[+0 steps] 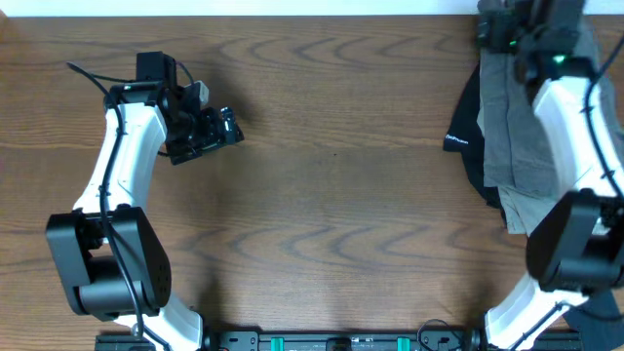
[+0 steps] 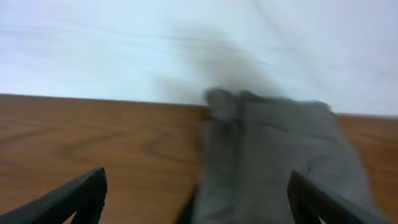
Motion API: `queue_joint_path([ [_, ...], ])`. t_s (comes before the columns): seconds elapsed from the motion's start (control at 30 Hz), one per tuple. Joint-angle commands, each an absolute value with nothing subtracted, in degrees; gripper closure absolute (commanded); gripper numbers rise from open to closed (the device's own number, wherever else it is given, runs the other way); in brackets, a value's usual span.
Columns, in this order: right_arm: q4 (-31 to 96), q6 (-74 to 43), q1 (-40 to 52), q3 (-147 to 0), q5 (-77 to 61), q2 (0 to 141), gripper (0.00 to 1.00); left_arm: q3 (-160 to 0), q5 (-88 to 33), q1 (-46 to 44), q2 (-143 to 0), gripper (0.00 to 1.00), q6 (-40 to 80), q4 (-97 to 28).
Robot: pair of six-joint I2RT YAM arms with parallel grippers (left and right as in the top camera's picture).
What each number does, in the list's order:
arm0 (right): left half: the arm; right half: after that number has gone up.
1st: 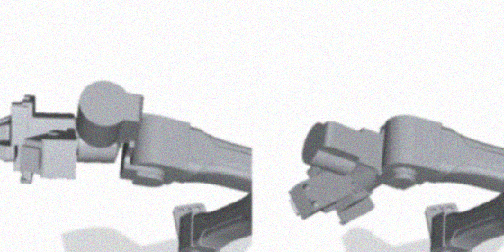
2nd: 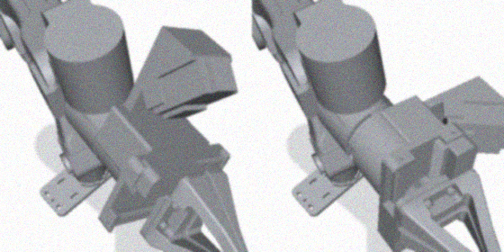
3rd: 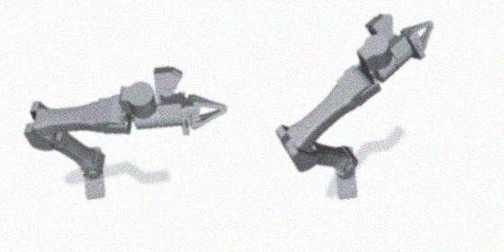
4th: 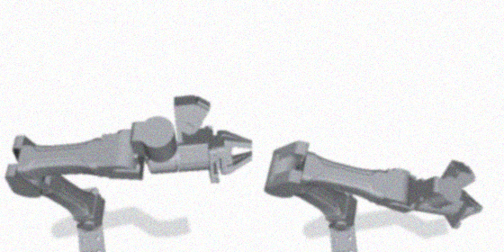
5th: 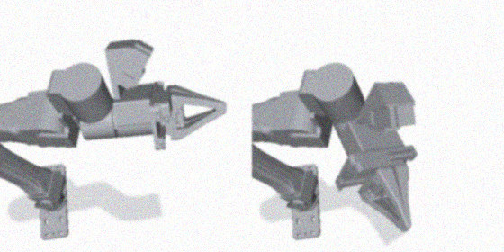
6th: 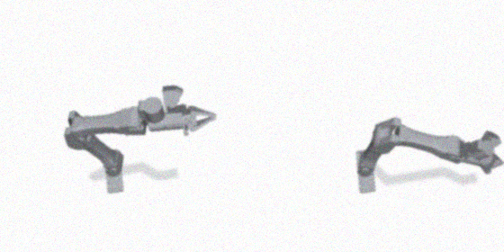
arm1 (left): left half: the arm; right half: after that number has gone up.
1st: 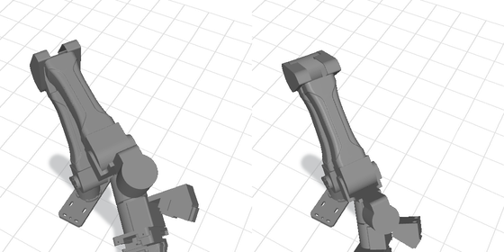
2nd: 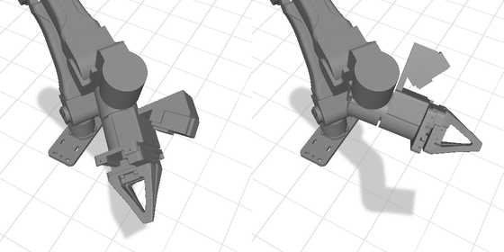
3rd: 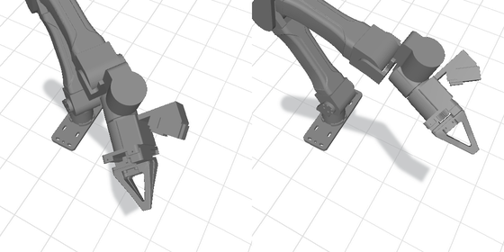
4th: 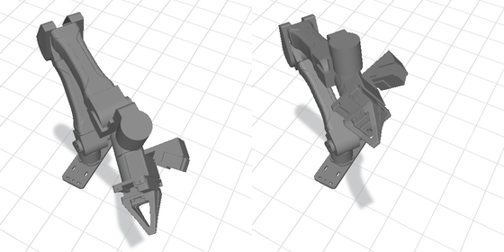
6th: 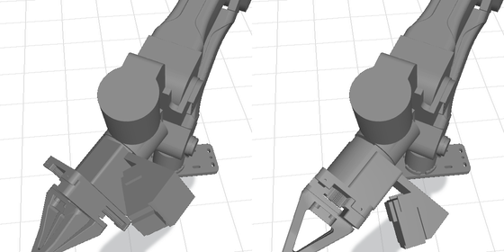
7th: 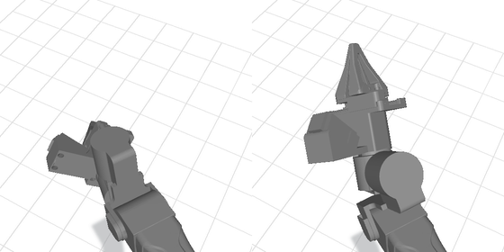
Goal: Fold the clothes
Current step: 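Reach the right gripper to the clothes pile and grasp the grey trousers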
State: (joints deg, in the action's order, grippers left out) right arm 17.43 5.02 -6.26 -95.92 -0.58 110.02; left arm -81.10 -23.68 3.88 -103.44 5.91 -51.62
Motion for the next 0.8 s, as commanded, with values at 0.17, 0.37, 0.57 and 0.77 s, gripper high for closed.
queue_joint_path([
  [0.17,35.2,4.3,-12.6,-122.0,-3.9,126.2,0.05,-88.2,-12.8,-5.2,-101.1,0.02,7.1,-47.1],
  [0.37,39.2,3.8,-13.2,-134.6,-6.8,135.7,0.06,-95.6,10.1,-15.0,-101.1,0.02,7.1,-34.4],
  [0.57,35.9,2.4,-12.7,-135.0,-6.4,142.5,0.16,-95.6,11.9,-19.3,-101.1,0.02,7.8,-29.1],
  [0.77,31.9,1.3,-12.7,-135.0,-6.2,147.4,0.21,-95.1,11.9,-20.0,-101.1,0.02,7.8,-30.6],
])
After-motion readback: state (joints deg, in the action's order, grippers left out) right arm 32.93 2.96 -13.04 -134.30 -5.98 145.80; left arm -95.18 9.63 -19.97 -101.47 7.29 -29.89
